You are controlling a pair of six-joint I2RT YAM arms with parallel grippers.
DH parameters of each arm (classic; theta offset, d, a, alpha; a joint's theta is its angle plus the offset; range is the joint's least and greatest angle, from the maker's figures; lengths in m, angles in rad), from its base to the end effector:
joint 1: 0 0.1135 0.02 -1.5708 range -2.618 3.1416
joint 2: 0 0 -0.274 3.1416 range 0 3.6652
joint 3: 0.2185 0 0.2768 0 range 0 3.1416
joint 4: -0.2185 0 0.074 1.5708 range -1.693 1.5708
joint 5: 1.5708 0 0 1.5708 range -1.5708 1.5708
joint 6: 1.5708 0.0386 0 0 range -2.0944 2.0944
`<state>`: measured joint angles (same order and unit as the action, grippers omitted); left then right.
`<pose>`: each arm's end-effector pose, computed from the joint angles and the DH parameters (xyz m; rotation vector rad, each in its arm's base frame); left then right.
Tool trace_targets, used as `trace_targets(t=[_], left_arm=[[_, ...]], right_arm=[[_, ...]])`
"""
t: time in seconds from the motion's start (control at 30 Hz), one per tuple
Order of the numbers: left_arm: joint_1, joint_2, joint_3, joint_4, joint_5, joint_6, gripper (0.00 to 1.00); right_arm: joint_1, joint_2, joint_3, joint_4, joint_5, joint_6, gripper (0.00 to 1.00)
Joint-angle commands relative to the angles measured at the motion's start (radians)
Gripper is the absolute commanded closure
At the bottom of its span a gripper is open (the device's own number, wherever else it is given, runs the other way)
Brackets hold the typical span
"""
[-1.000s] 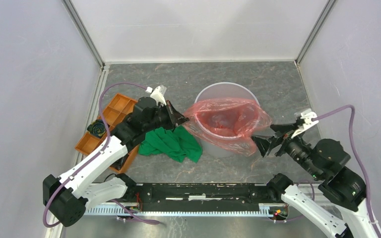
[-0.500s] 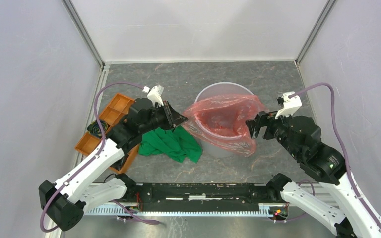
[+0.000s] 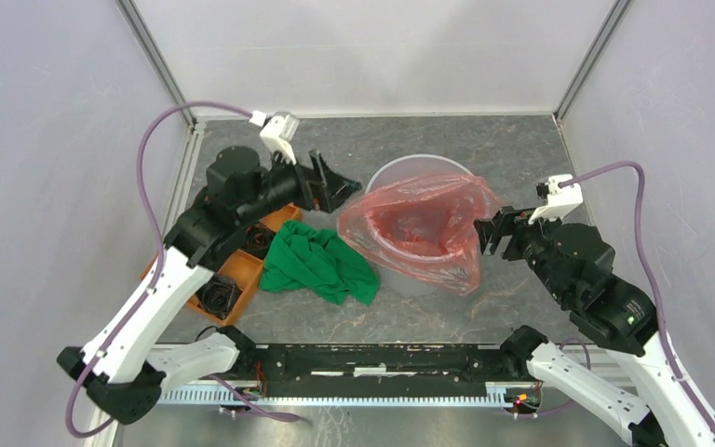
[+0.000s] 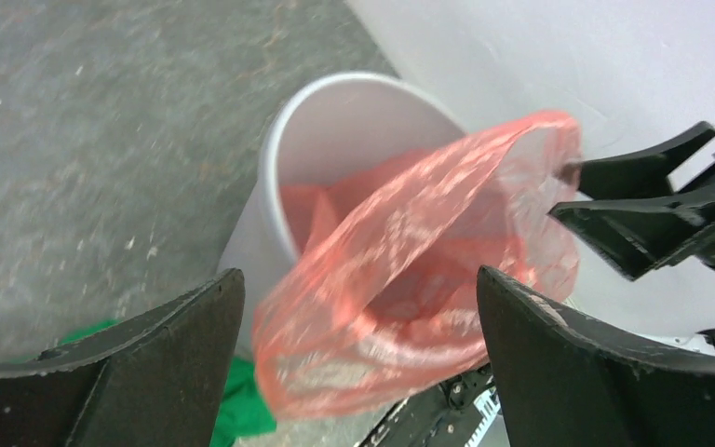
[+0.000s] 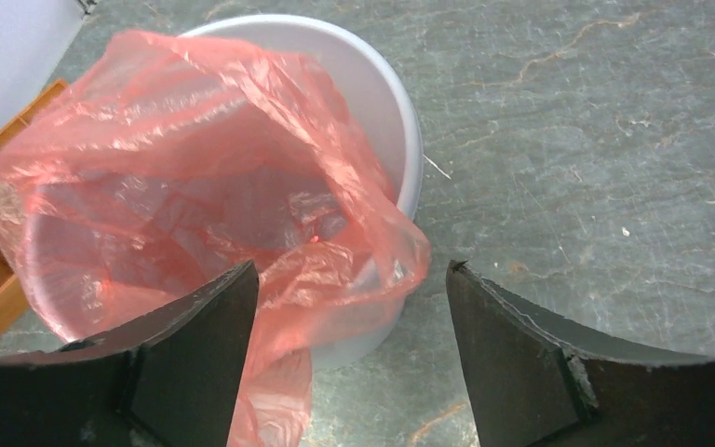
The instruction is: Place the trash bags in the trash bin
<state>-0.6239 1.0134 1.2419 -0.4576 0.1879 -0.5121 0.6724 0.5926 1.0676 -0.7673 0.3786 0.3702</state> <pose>0.1854 -0.1424 0.4403 0.2481 1.8898 -0.9625 0.0956 0.0578 0.4118 -0.0179 1.8584 0.3754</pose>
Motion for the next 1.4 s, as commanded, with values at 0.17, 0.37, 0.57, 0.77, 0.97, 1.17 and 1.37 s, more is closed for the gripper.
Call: trace_targets(t=[0.17,0.37,0.57,0.77,0.97,1.17,1.37], left_arm=[[-0.015,0.365,0.273,0.108,0.336,0.12,0.0],[-0.056,0.48,0.339,0.162,0.482,0.11,0.0],[-0.059,0.499,0.341,0.123,0.385,0.118,0.23],[-0.035,0.525,0.364,0.101,0.267,0.102,0.58],[-0.027,0.591,0.435,0.079,0.221,0.08,0.93],[-0.014,0.619,0.454,0.089,0.188,0.083,0.98],[0.057,0.645,0.436,0.132,0.142,0.026,0.98]], right_arm=[[0.002,0.029,0.004,0.167,0.005,-0.11,0.44],[0.001,0.058,0.025,0.183,0.032,-0.15,0.76],[0.003,0.085,0.043,0.181,0.109,-0.19,0.96],[0.003,0.123,0.028,0.209,0.19,-0.239,1.0],[0.0,0.14,-0.03,0.286,0.258,-0.289,1.0],[-0.001,0.176,-0.056,0.343,0.297,-0.326,1.0],[-0.036,0.22,-0.088,0.401,0.345,-0.363,1.0]])
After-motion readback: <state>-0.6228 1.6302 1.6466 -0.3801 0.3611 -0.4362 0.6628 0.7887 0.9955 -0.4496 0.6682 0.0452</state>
